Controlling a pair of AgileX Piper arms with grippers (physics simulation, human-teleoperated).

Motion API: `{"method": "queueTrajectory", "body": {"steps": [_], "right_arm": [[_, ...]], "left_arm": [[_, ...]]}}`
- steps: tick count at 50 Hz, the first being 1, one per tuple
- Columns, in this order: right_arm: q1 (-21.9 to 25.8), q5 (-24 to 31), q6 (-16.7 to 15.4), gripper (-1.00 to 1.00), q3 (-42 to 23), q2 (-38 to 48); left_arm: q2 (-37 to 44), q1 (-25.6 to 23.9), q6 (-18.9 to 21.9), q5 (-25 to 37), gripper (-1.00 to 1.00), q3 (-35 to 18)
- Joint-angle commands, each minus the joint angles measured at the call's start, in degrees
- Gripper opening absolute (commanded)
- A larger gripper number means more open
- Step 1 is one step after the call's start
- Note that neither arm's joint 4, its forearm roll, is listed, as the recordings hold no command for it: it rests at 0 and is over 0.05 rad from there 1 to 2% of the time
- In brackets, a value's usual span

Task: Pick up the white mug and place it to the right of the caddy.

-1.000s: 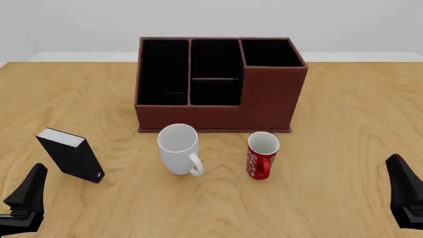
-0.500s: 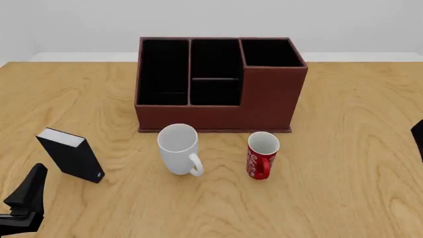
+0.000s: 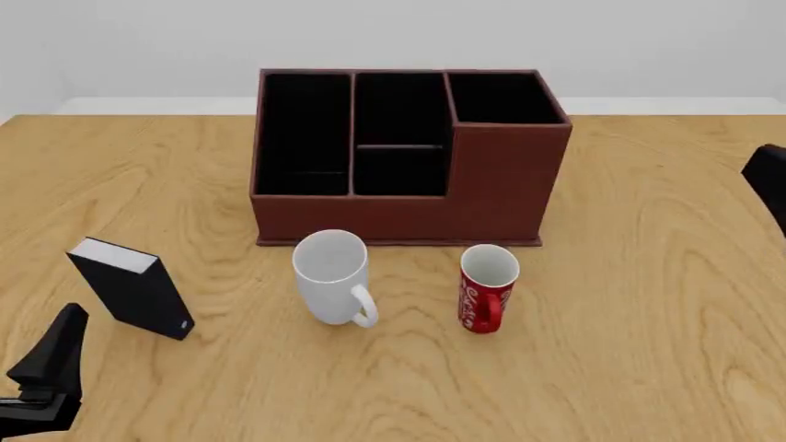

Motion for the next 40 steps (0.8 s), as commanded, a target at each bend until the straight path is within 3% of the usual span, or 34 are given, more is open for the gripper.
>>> {"method": "queueTrajectory", "body": {"steps": [1, 15, 25, 40], "right_arm": [[3.7, 3.3, -4.3, 1.0, -6.7, 6.7], [8.7, 6.4, -7.4, 1.0, -12.7, 13.7], [12.2, 5.2, -10.9, 1.0, -14.8, 18.1], [16.9, 7.6, -11.3, 1.0, -21.5, 25.4]], "left_arm": [[0.0, 0.0, 0.0, 0.0, 1.0, 0.0], [0.0, 0.0, 0.0, 0.0, 1.0, 0.0], [0.0, 0.0, 0.0, 0.0, 1.0, 0.0], [0.0, 0.0, 0.0, 0.0, 1.0, 0.0]]}}
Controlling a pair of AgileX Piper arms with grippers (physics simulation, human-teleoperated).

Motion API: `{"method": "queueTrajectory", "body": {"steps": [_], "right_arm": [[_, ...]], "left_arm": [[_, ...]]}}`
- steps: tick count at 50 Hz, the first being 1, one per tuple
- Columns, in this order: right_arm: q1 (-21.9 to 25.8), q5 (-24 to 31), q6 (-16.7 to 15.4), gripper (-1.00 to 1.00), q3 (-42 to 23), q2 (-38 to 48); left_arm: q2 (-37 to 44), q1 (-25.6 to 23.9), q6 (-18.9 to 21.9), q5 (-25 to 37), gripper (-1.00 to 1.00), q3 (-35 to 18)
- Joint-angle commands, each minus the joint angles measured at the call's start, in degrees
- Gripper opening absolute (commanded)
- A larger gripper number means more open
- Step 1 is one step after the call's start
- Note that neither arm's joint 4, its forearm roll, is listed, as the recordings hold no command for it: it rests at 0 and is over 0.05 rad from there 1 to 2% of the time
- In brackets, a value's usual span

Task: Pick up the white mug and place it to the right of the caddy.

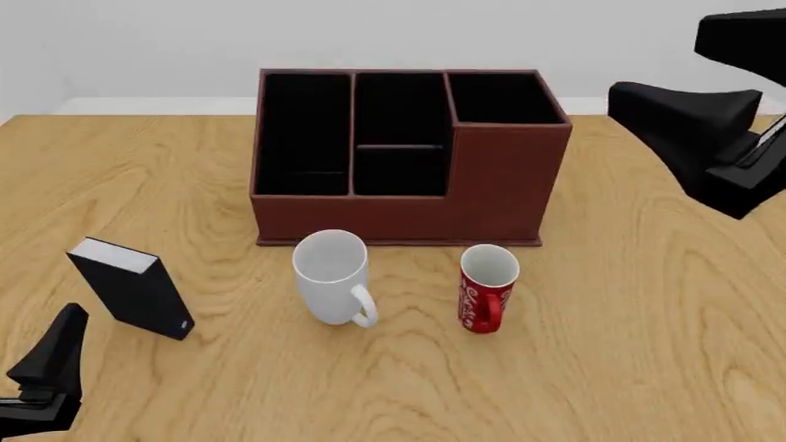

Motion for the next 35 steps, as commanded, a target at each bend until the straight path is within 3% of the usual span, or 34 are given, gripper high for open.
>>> {"method": "queueTrajectory", "body": {"steps": [1, 19, 35], "right_arm": [[3.1, 2.1, -1.2, 1.0, -4.8, 4.9], [7.3, 4.9, -0.4, 1.0, -9.8, 11.7], [11.5, 2.9, 4.5, 1.0, -10.5, 19.0]], "left_arm": [[0.0, 0.0, 0.0, 0.0, 1.0, 0.0], [0.0, 0.0, 0.0, 0.0, 1.0, 0.0], [0.0, 0.0, 0.0, 0.0, 1.0, 0.0]]}}
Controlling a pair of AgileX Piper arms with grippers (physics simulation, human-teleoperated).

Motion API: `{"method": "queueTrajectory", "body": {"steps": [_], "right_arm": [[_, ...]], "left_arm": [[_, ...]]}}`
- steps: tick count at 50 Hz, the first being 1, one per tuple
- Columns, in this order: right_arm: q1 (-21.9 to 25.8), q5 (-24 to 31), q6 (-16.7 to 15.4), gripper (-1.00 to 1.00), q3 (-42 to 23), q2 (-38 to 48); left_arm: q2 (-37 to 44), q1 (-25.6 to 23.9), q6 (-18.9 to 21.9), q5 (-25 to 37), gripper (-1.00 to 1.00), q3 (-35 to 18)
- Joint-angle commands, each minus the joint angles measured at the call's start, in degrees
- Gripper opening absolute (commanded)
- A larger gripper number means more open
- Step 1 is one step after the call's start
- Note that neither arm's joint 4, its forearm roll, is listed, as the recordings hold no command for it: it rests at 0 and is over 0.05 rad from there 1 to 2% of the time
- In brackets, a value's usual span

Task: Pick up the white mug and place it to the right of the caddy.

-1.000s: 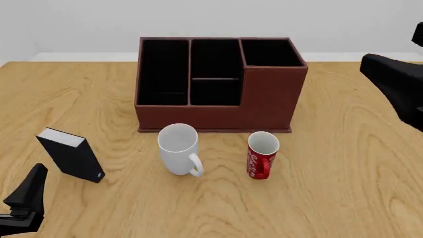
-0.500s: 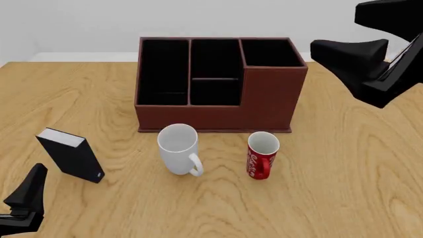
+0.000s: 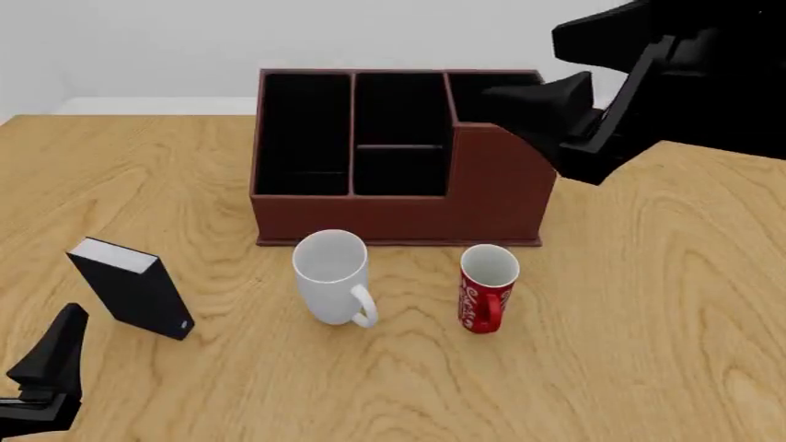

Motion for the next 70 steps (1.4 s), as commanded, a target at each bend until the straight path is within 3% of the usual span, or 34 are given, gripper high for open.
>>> {"method": "queueTrajectory", "body": {"steps": [1, 8, 48, 70], "right_arm": [[3.0, -1.1, 3.2, 1.0, -0.7, 4.7], [4.2, -2.5, 7.0, 1.0, -0.3, 7.1], [8.3, -13.3, 12.8, 1.0, 9.7, 16.4], [7.5, -16.1, 14.7, 1.0, 10.4, 20.0]], "left_arm": [[0.0, 0.0, 0.0, 0.0, 1.0, 0.0], [0.0, 0.0, 0.0, 0.0, 1.0, 0.0], [0.0, 0.0, 0.0, 0.0, 1.0, 0.0], [0.0, 0.0, 0.0, 0.0, 1.0, 0.0]]}}
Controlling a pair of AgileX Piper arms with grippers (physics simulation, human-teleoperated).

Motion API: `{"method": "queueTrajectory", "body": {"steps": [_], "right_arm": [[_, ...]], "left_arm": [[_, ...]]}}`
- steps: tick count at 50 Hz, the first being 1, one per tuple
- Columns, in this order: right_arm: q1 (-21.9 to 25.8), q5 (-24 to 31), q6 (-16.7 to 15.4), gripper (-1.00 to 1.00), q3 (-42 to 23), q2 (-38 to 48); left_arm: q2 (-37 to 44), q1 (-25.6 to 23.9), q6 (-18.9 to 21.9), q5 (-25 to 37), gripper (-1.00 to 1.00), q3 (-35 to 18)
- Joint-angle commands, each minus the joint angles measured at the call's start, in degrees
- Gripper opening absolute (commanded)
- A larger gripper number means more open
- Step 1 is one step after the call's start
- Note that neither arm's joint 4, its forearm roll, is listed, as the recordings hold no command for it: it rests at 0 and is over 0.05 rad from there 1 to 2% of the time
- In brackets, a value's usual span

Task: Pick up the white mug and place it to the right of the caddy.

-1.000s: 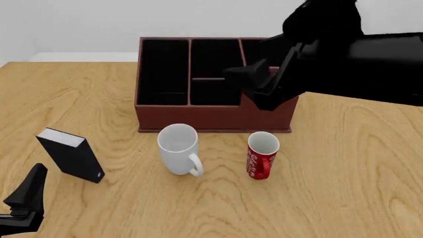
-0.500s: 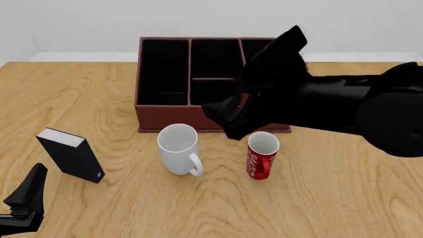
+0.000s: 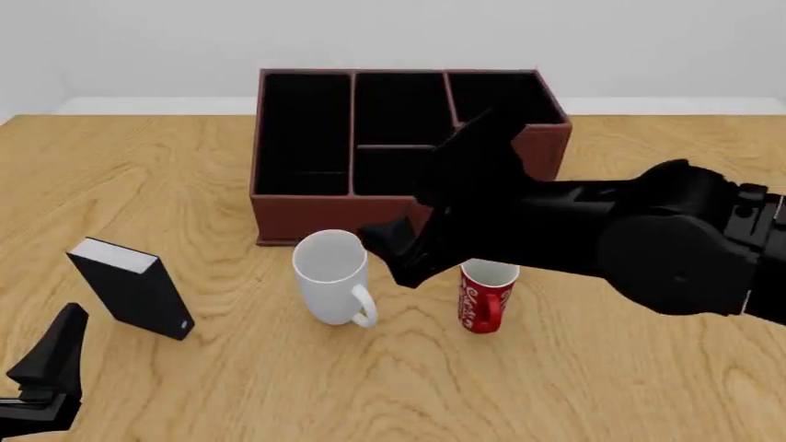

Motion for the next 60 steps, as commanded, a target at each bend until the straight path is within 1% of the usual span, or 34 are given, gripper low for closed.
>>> {"method": "queueTrajectory", "body": {"steps": [1, 13, 25, 37, 60], "right_arm": [[-0.6, -1.7, 1.1, 1.0, 0.6, 2.2], [-0.1, -4.8, 2.9, 1.0, 1.8, 5.9], [0.7, -6.8, 4.1, 1.0, 2.5, 8.6], [0.3, -8.6, 4.8, 1.0, 3.5, 10.3], [-0.2, -10.6, 4.8, 1.0, 3.7, 13.4]], "left_arm": [[0.0, 0.0, 0.0, 0.0, 1.0, 0.0], [0.0, 0.0, 0.0, 0.0, 1.0, 0.0], [0.0, 0.0, 0.0, 0.0, 1.0, 0.0], [0.0, 0.0, 0.0, 0.0, 1.0, 0.0], [0.0, 0.0, 0.0, 0.0, 1.0, 0.0]]}}
